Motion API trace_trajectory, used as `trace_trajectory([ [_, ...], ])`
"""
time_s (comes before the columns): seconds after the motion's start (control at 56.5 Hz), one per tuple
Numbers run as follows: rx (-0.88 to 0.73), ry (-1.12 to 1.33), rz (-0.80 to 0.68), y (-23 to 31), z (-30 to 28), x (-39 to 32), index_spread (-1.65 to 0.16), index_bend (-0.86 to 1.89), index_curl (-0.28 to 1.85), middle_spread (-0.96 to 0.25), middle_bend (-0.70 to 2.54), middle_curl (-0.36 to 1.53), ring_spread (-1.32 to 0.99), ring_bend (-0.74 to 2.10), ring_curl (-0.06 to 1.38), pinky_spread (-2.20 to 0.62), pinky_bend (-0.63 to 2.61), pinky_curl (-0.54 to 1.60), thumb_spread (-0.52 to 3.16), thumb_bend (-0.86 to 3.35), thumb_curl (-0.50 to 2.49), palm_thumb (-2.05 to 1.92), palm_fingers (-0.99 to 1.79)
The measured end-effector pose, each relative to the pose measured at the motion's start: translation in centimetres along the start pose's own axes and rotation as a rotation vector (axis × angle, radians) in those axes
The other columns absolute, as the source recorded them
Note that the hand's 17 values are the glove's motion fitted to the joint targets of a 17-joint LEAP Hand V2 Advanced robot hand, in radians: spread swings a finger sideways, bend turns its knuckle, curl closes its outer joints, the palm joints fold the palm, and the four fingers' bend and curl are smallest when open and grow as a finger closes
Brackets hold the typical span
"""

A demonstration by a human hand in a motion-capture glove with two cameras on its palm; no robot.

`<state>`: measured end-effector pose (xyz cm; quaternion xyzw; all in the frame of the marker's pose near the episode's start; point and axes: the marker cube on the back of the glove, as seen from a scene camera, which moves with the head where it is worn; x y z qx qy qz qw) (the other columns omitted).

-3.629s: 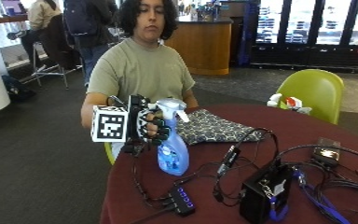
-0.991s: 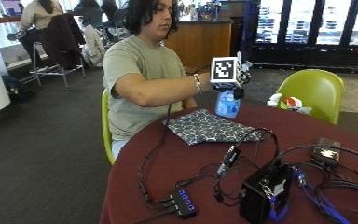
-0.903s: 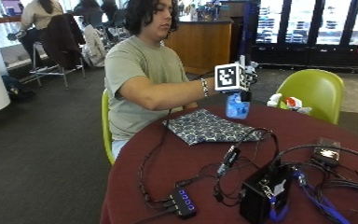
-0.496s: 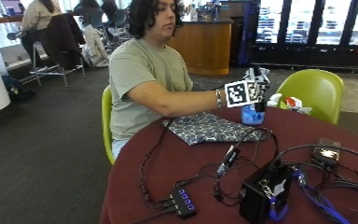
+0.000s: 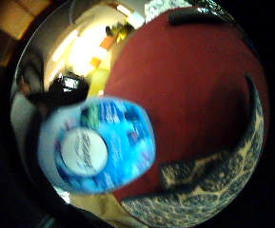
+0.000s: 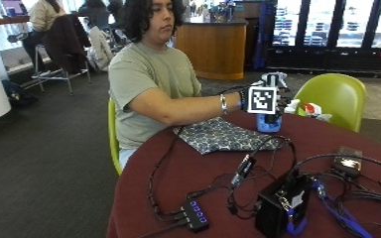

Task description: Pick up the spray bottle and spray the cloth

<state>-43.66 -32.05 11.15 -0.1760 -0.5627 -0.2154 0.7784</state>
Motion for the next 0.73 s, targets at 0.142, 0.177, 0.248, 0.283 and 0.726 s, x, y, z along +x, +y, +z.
trace_trajectory([
  [0.142, -0.097, 0.232, 0.081, 2.4, -2.6, 0.6, -0.35, 0.08, 0.48, -0.09, 0.36, 0.44, -0.14, 0.53, 0.44, 0.04, 0.45, 0.44, 0.74, -0.08, 0.69, 0.65, 0.44],
  [0.177, -0.086, 0.318, 0.076, 3.4, -3.7, 0.2, -0.37, 0.07, 0.44, -0.08, 0.32, 0.43, -0.13, 0.49, 0.42, 0.08, 0.48, 0.42, 0.78, -0.08, 0.65, 0.61, 0.39],
  [0.248, -0.041, 0.478, 0.064, 5.2, -5.9, -0.6, -0.39, 0.06, 0.37, -0.06, 0.27, 0.4, -0.12, 0.45, 0.37, 0.15, 0.5, 0.4, 0.84, -0.07, 0.59, 0.54, 0.32],
  [0.283, -0.033, 0.552, 0.07, 6.0, -6.9, -0.9, -0.4, 0.07, 0.34, -0.06, 0.26, 0.39, -0.11, 0.44, 0.36, 0.17, 0.51, 0.39, 0.86, -0.06, 0.57, 0.52, 0.3],
  [0.726, -0.033, 1.056, 0.193, 13.7, -10.5, -6.3, -0.44, 0.15, 0.27, -0.03, 0.2, 0.35, -0.03, 0.26, 0.29, 0.25, 0.45, 0.35, 0.94, -0.03, 0.41, 0.45, 0.18],
])
